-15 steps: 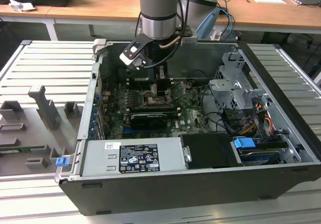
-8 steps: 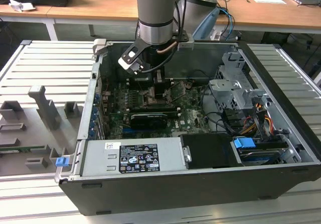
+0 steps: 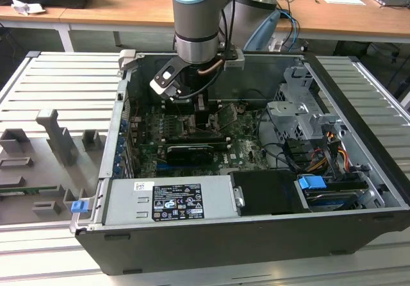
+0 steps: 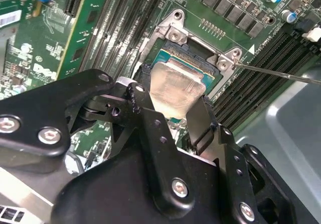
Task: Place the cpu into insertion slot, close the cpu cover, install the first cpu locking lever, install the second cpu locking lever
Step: 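Place the cpu into insertion slot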
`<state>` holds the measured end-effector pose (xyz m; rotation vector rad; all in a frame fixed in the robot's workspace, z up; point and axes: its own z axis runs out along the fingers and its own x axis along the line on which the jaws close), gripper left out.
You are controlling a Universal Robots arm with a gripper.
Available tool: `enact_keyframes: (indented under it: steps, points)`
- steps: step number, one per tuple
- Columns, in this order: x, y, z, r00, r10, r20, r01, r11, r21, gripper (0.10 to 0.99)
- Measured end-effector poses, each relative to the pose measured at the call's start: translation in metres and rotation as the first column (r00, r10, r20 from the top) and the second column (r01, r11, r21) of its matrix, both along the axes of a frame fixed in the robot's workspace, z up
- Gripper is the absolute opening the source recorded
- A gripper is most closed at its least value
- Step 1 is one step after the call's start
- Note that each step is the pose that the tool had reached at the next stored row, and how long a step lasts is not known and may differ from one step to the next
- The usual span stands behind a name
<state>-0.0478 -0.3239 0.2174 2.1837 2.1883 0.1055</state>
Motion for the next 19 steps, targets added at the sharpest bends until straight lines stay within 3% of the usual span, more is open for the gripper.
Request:
enact_keyframes:
  steps: [5, 19]
  points:
    - [-0.0001, 0.0029, -0.0048, 0.9995, -0.033, -0.0002, 0.033, 0.9995, 0.0, 0.529]
    - [0.0007, 0.0074, -0.0152, 0.9991, -0.042, -0.0016, 0.042, 0.9991, -0.004, 0.529]
